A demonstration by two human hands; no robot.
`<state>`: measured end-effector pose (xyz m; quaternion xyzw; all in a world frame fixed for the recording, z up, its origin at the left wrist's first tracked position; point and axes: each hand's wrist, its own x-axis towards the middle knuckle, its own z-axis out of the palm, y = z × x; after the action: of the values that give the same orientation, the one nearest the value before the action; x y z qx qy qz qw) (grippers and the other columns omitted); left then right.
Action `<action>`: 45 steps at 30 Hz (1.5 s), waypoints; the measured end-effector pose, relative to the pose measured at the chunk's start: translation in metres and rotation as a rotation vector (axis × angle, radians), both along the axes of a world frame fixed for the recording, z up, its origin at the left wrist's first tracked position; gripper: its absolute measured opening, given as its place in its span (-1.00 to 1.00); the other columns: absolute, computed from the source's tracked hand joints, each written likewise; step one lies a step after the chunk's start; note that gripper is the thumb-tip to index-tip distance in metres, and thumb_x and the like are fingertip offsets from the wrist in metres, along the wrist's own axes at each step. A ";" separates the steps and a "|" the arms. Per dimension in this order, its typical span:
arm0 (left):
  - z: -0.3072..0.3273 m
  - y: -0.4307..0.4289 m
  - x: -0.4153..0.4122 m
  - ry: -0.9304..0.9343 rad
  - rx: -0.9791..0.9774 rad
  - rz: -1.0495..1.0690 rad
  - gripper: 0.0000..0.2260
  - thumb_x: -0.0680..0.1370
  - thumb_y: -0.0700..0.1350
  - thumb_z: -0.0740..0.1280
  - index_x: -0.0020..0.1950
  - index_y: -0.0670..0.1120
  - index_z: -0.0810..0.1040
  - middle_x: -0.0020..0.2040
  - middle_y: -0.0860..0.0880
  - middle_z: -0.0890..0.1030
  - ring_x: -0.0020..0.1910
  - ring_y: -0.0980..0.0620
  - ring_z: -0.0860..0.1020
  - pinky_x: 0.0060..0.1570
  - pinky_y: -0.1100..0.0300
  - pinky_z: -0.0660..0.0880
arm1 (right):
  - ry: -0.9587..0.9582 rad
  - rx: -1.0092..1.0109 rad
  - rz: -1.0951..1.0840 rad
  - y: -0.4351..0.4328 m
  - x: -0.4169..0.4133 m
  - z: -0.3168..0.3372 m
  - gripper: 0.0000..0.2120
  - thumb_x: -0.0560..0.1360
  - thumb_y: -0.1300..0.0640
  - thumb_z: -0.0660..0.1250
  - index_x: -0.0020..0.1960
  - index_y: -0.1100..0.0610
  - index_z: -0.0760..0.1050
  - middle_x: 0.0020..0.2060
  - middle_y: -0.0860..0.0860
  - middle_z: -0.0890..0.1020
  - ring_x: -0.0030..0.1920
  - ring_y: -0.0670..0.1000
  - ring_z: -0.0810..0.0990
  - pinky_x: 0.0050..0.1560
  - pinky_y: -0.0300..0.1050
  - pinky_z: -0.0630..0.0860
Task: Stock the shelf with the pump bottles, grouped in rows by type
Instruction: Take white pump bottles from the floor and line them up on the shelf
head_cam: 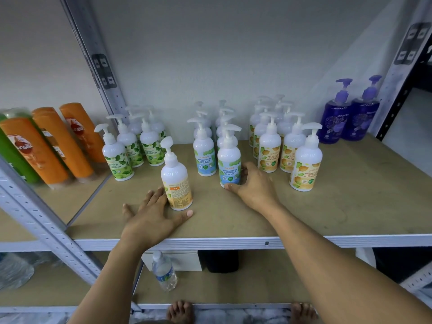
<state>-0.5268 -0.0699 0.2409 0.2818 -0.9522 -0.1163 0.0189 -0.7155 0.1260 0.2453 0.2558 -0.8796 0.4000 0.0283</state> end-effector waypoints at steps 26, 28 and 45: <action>0.017 0.055 -0.022 0.754 0.506 0.198 -0.68 0.44 -0.01 0.56 0.05 0.11 0.48 -0.12 0.25 0.58 -0.10 0.30 0.55 -0.17 0.29 0.45 | 0.178 0.285 0.182 0.085 0.004 0.001 -0.43 0.51 -0.26 0.35 0.43 -0.03 0.41 0.39 -0.05 0.47 0.39 0.02 0.40 0.40 0.04 0.31; 0.017 0.065 -0.026 0.733 0.527 0.159 -0.71 0.42 -0.03 0.58 0.01 0.09 0.51 -0.11 0.19 0.64 -0.11 0.24 0.60 -0.14 0.22 0.50 | 0.204 0.316 0.206 0.113 0.005 -0.002 -0.47 0.51 -0.25 0.35 0.39 -0.03 0.46 0.34 -0.09 0.51 0.35 -0.01 0.43 0.38 0.00 0.32; 0.006 0.178 -0.099 0.651 0.760 -0.184 -0.50 0.47 -0.13 0.55 0.35 -0.02 0.47 0.14 0.13 0.64 0.05 0.32 0.60 0.02 0.40 0.53 | 0.114 0.490 -0.079 0.234 -0.037 -0.010 -0.34 0.53 -0.41 0.12 0.52 -0.11 0.32 0.56 -0.08 0.26 0.56 -0.05 0.16 0.55 0.06 0.05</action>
<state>-0.6258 0.1084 0.2466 0.1327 -0.8084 -0.5373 0.2004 -0.7528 0.3601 0.2355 0.2427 -0.9566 0.1583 0.0307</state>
